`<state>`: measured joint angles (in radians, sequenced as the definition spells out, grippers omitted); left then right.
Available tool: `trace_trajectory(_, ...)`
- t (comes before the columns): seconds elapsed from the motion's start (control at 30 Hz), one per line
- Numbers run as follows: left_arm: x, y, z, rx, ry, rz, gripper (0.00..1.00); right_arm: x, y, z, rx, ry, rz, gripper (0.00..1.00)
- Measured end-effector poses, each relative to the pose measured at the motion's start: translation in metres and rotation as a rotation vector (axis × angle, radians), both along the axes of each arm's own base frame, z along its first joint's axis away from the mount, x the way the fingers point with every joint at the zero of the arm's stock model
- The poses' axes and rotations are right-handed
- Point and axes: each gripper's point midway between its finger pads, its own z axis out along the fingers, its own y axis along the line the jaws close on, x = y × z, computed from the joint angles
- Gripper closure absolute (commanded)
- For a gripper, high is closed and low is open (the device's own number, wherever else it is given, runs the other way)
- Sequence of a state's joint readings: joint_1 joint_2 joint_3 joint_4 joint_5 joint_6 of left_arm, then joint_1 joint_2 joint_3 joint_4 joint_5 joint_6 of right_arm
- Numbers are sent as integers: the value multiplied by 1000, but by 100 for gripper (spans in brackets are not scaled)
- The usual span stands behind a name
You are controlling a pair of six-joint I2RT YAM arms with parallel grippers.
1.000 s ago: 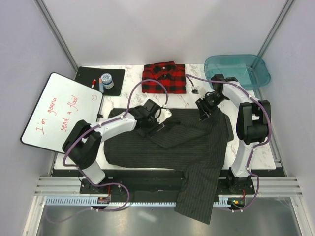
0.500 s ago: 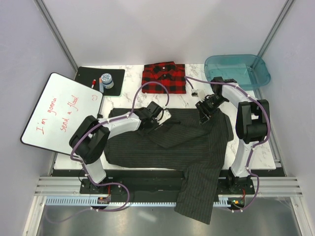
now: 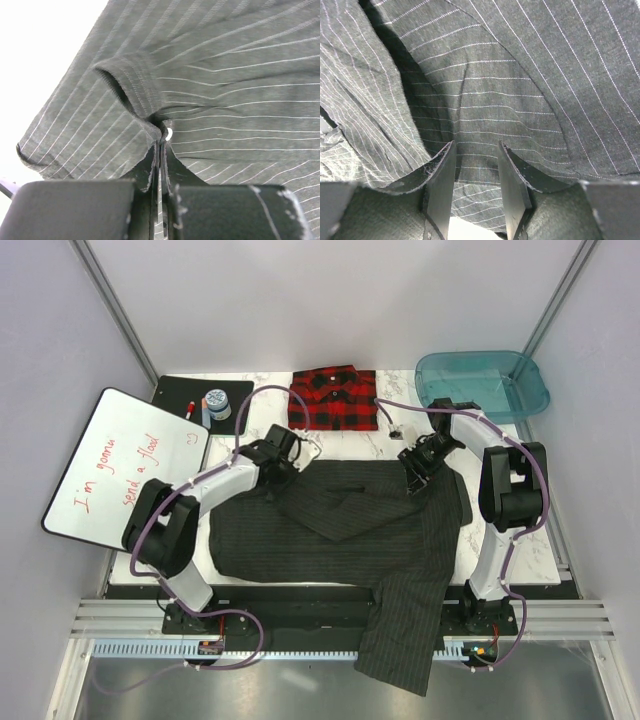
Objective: Fold and stack the long sleeve shirts
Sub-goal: Fold the shirt
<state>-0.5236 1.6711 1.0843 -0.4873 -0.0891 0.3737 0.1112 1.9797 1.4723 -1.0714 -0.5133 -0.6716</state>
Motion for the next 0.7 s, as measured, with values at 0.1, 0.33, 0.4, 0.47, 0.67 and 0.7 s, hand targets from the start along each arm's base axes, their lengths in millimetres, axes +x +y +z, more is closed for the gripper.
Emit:
trace_trajectory(0.1,9,13,5,-54,19,45,98,0,-2,-2,-13,1,2,54)
trace_trajectory(0.33,13,43,31,-172,15,133,98,-4,-8,-15,-46,34,4,54)
trace_trajectory(0.4,13,44,44,-214,-10,130,98,-5,-8,-17,-51,42,4,54)
trace_trajectory(0.47,10,42,55,-254,-29,117,98,-5,-9,-19,-55,45,3,54)
trace_trajectory(0.67,2,43,87,-328,-104,103,98,-5,-11,-20,-65,49,3,47)
trace_trajectory(0.7,2,45,91,-332,-113,106,98,-5,-11,-20,-65,49,2,45)
